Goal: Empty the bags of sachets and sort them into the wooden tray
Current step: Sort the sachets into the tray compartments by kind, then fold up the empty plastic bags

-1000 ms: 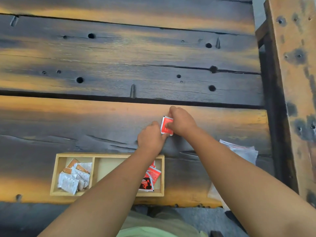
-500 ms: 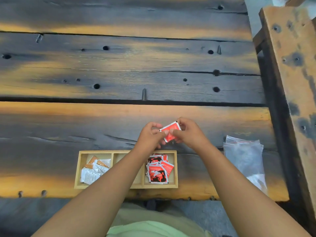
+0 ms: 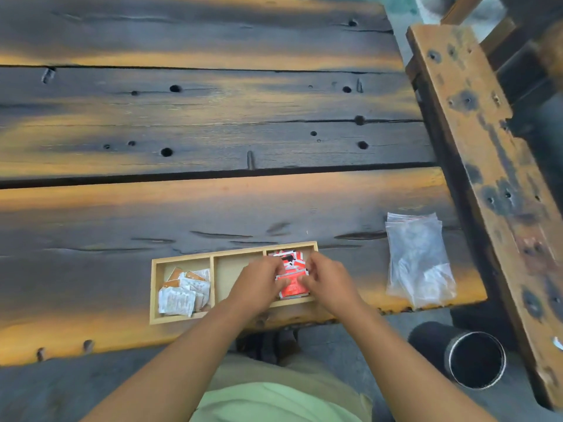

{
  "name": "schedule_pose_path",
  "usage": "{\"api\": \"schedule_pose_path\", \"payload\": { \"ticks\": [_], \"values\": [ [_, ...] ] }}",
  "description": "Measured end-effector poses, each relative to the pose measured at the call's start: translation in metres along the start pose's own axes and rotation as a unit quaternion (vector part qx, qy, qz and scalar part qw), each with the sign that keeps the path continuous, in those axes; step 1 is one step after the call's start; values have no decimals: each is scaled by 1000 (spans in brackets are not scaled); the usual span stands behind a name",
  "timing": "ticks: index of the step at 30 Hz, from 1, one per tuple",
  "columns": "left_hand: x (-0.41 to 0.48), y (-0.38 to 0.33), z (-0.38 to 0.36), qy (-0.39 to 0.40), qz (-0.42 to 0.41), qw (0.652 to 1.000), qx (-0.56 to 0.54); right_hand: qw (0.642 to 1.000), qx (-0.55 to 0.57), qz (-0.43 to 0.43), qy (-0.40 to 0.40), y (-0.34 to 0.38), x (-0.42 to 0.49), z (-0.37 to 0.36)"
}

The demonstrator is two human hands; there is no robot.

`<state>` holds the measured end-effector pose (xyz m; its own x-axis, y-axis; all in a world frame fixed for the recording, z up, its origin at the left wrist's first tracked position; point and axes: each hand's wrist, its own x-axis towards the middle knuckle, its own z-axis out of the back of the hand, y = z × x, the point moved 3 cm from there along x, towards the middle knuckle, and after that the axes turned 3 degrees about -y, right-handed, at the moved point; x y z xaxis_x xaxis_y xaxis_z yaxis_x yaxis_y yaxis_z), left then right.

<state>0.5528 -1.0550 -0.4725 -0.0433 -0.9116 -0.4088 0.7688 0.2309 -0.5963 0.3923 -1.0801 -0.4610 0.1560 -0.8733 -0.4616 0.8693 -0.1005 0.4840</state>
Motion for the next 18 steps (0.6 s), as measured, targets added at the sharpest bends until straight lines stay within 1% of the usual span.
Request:
{"api": "schedule_pose_path", "payload": {
  "ticks": [3, 5, 9, 12, 16, 18],
  "values": [
    [-7, -5, -6, -6, -31, 995, 95, 999, -15, 1, -31, 2, -8, -11],
    [-11, -7, -9, -19, -29, 994, 107, 999, -9, -9, -45, 3, -14, -16],
    [-16, -10, -11, -47, -2, 996, 70, 998, 24, -40, -49, -2, -21, -21],
    [-16, -9, -7, -57, 18, 998, 33, 995, 84, -48, -37, -9, -22, -14],
    [-12, -18, -10, -57, 34, 998, -18, 982, 175, -54, -39, -35, -20, 10],
    [-8, -38, -22, -36, 31, 997, -52, 976, 205, -53, -50, -54, -15, 30]
  ]
}}
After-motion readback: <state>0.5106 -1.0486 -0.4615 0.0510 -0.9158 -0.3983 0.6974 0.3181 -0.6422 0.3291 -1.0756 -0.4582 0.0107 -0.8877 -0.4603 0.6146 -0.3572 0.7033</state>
